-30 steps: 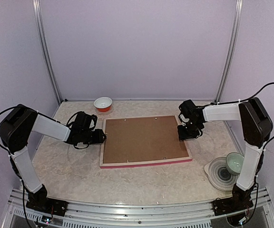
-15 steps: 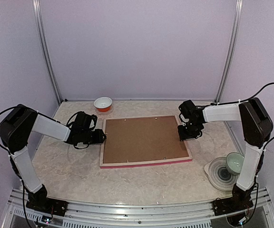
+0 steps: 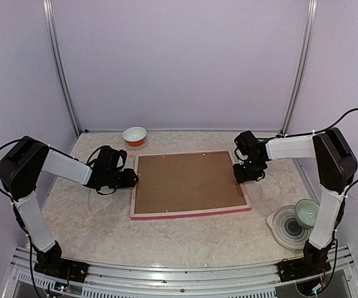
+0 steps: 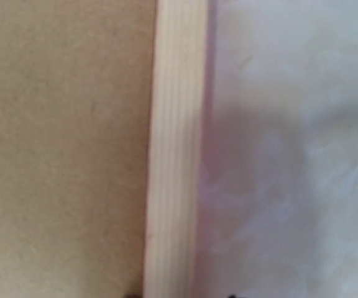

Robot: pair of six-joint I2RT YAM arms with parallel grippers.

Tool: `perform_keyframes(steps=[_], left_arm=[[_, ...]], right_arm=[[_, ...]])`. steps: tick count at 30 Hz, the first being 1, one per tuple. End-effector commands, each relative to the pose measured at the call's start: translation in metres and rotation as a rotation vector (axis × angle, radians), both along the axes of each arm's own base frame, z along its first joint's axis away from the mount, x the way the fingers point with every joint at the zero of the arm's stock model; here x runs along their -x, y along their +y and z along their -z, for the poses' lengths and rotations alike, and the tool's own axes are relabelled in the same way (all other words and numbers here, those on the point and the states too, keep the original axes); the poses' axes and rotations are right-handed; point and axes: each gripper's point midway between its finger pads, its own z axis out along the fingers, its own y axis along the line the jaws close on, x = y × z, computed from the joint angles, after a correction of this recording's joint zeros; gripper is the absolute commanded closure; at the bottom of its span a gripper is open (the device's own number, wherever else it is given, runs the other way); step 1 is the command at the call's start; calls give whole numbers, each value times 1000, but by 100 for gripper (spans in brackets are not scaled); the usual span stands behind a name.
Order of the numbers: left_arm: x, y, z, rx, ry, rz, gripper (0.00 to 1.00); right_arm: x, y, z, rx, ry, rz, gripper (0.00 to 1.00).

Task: Put the photo into the frame
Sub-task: Press the fastener onto the backboard.

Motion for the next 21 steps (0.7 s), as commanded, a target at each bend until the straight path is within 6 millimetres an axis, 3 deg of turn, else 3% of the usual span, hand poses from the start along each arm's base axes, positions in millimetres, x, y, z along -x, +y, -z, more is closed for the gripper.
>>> perform_keyframes(steps=[1, 14, 21], left_arm=[[-1, 4, 2, 3, -1, -15, 50], [-1, 5, 2, 3, 1, -17, 50], [-1, 8, -1, -1, -8, -29, 47]], right_arm=[[19, -5, 9, 17, 78, -47, 70], [24, -2, 9, 12, 104, -86, 69], [11, -7, -7, 17, 46, -46, 61]])
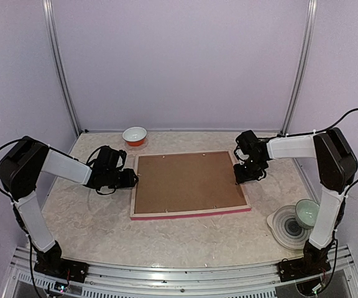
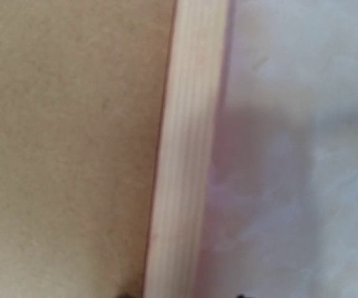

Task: Put the photo into the frame
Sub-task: Press the fastener onto the backboard, then pick up the photo frame from the center of the board.

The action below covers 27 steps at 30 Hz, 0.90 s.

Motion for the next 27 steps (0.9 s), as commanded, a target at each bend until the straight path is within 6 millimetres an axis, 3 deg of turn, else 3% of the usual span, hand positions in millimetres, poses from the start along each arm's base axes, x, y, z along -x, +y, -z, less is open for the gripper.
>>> perform_keyframes(steps=[1, 6, 13, 15, 19, 27], left_arm=[[-2, 10, -5, -10, -21, -41, 46], [-3, 21, -26, -18, -89, -85, 39], [3, 19, -73, 5, -214, -100, 14], [9, 5, -89, 5, -253, -66, 2], [26, -34, -109, -38, -303, 55, 1], [86, -143, -139, -108, -431, 571, 1]], right_arm=[[7, -12, -11, 19, 19, 27, 58], [-2, -19, -36, -61, -49, 78, 40], [2, -23, -60, -144, -120, 116, 19], [5, -24, -63, -168, -139, 126, 15], [14, -27, -71, -229, -167, 141, 9], [37, -31, -75, -368, -178, 145, 5]])
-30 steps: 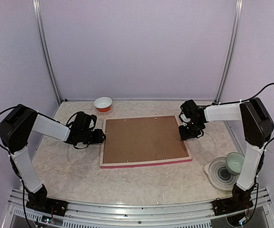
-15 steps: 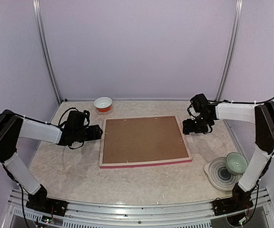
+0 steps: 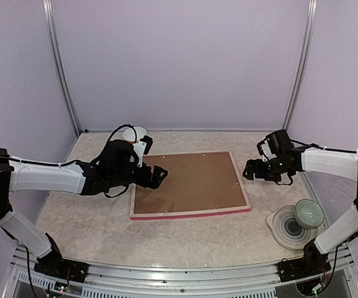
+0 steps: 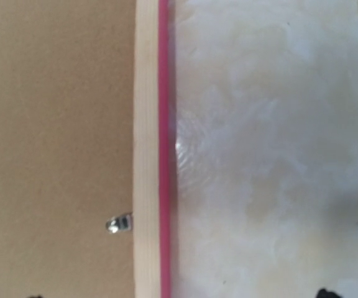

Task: Put the photo into the frame
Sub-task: Pick up the photo frame from the center of the board.

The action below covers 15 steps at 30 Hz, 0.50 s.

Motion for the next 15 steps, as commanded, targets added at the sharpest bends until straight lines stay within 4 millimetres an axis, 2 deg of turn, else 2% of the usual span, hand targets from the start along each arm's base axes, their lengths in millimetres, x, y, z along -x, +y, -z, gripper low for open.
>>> perform_keyframes(steps=[1, 5, 6, 8, 11, 15], left_arm=[[37, -61, -23, -124, -121, 327, 1], [61, -100, -16, -232, -154, 518, 1], [65, -106, -3, -273, -132, 560, 1], [75, -119, 9, -300, -120, 649, 1], [86, -133, 23, -299, -111, 750, 1], [93, -144, 27, -294, -135, 839, 1]], right_arm=[[4, 6, -10, -107, -37, -16, 5], [13, 11, -7, -151, -29, -44, 4], [15, 11, -6, -160, -28, -46, 4], [18, 11, -5, -171, -27, -50, 4], [23, 10, -4, -177, -25, -52, 1], [26, 7, -5, -181, -34, -48, 1]])
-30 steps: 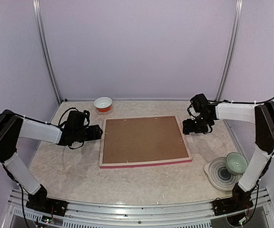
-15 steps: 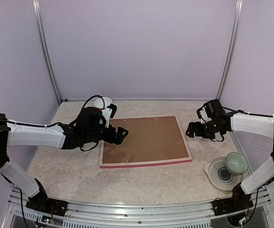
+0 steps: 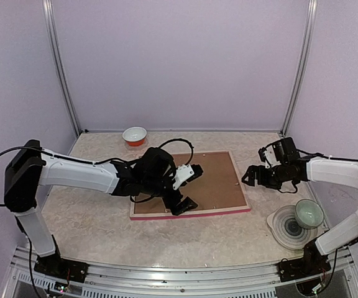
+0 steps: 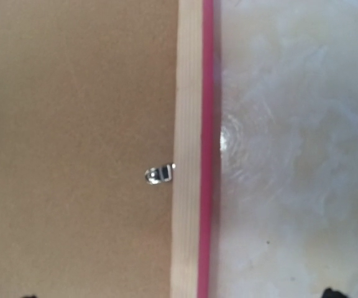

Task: Put the photo into the frame
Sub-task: Pick up the photo frame from the center of the board.

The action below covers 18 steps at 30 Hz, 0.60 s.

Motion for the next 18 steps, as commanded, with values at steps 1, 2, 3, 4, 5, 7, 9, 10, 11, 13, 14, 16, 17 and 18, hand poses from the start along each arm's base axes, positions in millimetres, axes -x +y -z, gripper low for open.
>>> perform_keyframes(steps=[1, 2, 3, 4, 5, 7, 9, 10, 11, 13, 14, 16, 17, 18], left_arm=[[17, -14, 6, -28, -21, 173, 1], [17, -17, 7, -36, -25, 179, 1], [16, -18, 12, -58, -33, 185, 1], [17, -20, 14, -74, -37, 192, 2], [18, -22, 23, -95, -27, 202, 3], [19, -24, 32, -121, -15, 216, 6], [19, -26, 43, -140, 0, 226, 7], [20, -26, 48, -145, 7, 230, 8], [20, -26, 51, -146, 13, 232, 9], [23, -27, 57, -146, 31, 244, 11], [24, -27, 59, -146, 38, 249, 11], [26, -27, 63, -149, 48, 259, 13], [27, -27, 65, -151, 52, 264, 14], [28, -27, 68, -155, 54, 268, 15]], right_arm=[[-1, -2, -12, -38, -46, 9, 1], [-1, -3, -14, -40, -52, 12, 1], [-1, -4, -15, -43, -56, 14, 1], [-1, -4, -16, -47, -58, 16, 1], [-1, -5, -17, -49, -62, 22, 1], [-2, -7, -20, -52, -72, 30, 1], [-3, -10, -21, -54, -79, 40, 1], [-3, -11, -22, -56, -82, 44, 1], [-3, -12, -22, -57, -81, 47, 1], [-3, -13, -23, -59, -83, 45, 1], [-3, -13, -23, -60, -83, 46, 1], [-3, -13, -22, -61, -81, 45, 2], [-3, -13, -22, -63, -79, 47, 2], [-3, -13, -21, -62, -74, 46, 2]])
